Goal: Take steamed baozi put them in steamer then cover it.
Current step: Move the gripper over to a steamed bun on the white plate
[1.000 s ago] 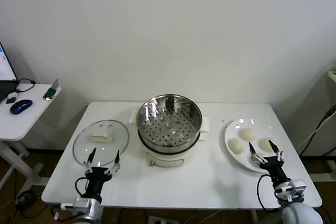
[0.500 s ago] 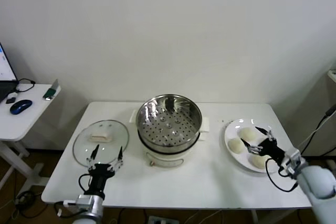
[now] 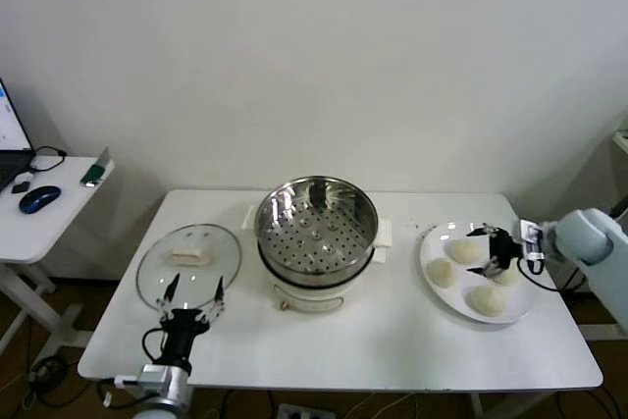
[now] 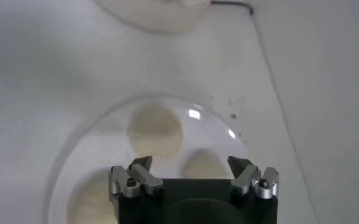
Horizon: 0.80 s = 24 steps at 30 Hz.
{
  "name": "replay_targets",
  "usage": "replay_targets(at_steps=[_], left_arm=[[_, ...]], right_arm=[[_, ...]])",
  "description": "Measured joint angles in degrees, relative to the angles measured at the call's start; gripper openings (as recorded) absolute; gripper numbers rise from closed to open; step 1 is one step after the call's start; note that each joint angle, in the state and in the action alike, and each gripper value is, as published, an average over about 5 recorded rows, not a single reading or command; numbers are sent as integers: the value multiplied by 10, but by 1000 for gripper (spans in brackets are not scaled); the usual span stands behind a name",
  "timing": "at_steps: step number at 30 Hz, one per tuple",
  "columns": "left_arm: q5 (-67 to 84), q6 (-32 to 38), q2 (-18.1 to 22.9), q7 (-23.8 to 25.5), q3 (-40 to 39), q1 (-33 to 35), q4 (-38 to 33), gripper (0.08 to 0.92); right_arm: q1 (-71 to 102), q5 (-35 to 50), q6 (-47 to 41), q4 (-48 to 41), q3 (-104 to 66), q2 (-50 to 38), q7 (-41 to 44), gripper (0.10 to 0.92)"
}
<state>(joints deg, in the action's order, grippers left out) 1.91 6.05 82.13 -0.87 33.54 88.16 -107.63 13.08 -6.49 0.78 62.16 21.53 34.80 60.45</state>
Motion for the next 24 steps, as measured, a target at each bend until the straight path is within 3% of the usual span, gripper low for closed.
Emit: replay_targets(at_steps=[10,24], left_arm=[[2,-7,-7,-7,0,-7,5,823],[9,-15,-22,-9,4,-15,12,823]], right_arm=[[-100,-61,39,-148,97,81,37,823],[-143,-154,87,-336,95,219,44,823]])
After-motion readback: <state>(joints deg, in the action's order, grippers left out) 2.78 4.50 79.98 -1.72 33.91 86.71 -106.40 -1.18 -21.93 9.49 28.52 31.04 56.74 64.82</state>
